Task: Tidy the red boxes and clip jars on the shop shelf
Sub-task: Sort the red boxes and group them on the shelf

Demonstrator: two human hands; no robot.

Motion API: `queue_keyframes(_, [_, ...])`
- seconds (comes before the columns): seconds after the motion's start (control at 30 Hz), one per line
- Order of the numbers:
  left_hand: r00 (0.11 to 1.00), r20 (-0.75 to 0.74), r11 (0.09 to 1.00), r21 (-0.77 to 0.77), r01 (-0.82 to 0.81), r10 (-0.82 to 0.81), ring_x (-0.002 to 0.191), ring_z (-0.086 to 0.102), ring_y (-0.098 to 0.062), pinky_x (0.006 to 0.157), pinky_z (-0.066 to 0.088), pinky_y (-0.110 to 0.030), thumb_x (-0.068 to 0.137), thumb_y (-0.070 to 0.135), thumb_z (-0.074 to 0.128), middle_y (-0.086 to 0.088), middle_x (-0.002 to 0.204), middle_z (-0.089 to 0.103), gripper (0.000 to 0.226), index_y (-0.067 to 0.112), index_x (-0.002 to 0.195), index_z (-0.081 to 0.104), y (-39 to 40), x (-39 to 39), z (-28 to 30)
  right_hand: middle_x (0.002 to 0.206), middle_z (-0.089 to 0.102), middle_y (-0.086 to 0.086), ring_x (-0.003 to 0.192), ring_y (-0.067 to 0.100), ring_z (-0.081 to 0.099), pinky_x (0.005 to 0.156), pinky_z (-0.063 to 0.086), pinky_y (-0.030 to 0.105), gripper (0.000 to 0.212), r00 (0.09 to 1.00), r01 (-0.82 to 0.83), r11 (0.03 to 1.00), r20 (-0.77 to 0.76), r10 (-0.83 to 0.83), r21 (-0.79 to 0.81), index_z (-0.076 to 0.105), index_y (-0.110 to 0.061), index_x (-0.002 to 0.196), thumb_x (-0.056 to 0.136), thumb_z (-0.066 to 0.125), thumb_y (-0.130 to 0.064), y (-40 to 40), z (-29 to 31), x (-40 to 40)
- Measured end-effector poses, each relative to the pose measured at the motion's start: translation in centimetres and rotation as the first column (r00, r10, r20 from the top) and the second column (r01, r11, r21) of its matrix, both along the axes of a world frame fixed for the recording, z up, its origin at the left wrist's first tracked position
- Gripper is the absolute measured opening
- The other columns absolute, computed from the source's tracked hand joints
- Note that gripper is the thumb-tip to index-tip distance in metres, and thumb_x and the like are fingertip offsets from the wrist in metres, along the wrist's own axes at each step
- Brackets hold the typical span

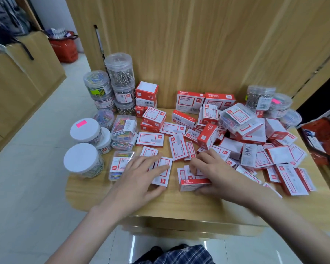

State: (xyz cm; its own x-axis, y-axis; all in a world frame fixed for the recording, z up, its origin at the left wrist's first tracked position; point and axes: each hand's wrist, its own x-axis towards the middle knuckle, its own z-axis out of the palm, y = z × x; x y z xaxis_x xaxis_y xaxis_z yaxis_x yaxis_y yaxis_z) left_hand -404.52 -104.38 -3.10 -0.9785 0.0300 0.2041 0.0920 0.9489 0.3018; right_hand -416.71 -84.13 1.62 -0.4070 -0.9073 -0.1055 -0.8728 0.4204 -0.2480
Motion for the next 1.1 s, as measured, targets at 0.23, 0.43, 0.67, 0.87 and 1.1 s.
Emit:
queue_keyframes(0.23, [0.999,0.043,0.987,0.159,-0.025,0.018,0.128,0.035,-0.016,0.108,0.025,-0.039,0.076,0.061,0.036,0.004,0.139,0.044,0.066,0.026,0.129,0.051,0.2,-1.2,1.9,0.112,0.035,-0.002,0.094,0.012,0.042,0.076,0.040,0.021,0.041,0.994,0.070,0.987,0.088,-0.058,-0.143,0.040,-0.022,0.104,0.077,0.070,-0.025,0.8,0.1,0.5])
queue_keyframes(0.43, [0.998,0.058,0.979,0.205,-0.013,0.001,0.136,0.026,-0.015,0.110,0.017,-0.030,0.089,0.048,0.039,0.005,0.148,0.032,0.055,0.024,0.139,0.039,1.2,-5.3,3.6,0.111,0.051,0.001,0.100,0.012,0.035,0.081,0.029,0.020,0.037,0.996,0.061,0.981,-0.055,-0.072,-0.182,0.049,-0.018,0.107,0.077,0.067,-0.031,1.3,-0.9,0.3])
queue_keyframes(0.67, [0.984,0.170,0.997,0.058,0.048,-0.057,0.140,0.011,-0.013,0.112,0.008,-0.032,0.095,0.042,0.041,0.008,0.154,0.012,0.049,0.033,0.141,0.030,1.5,-6.4,1.9,0.112,0.056,0.004,0.105,0.016,0.041,0.087,0.045,0.031,0.037,0.981,0.044,0.969,-0.174,-0.088,-0.243,0.054,-0.017,0.100,0.073,0.065,-0.039,2.2,-1.3,0.0])
queue_keyframes(0.87, [0.995,0.095,0.996,0.088,0.000,-0.008,0.126,0.040,-0.023,0.102,0.025,-0.034,0.079,0.055,0.021,0.000,0.136,0.047,0.067,0.024,0.129,0.053,0.8,-5.2,1.8,0.104,0.060,0.003,0.099,0.020,0.049,0.084,0.039,0.027,0.040,0.997,0.044,0.944,-0.041,-0.060,-0.326,0.061,-0.012,0.094,0.078,0.051,-0.048,0.9,1.0,-1.4])
queue_keyframes(1.1, [0.984,-0.015,0.971,0.165,-0.173,0.178,0.118,0.047,-0.027,0.097,0.038,-0.047,0.081,0.041,0.032,-0.007,0.127,0.054,0.055,0.013,0.120,0.059,-0.4,-5.1,2.9,0.109,0.056,0.007,0.106,0.023,0.043,0.086,0.031,0.028,0.023,0.981,0.142,0.932,-0.076,-0.177,-0.334,0.057,-0.010,0.104,0.085,0.062,-0.023,-5.0,3.8,-5.6])
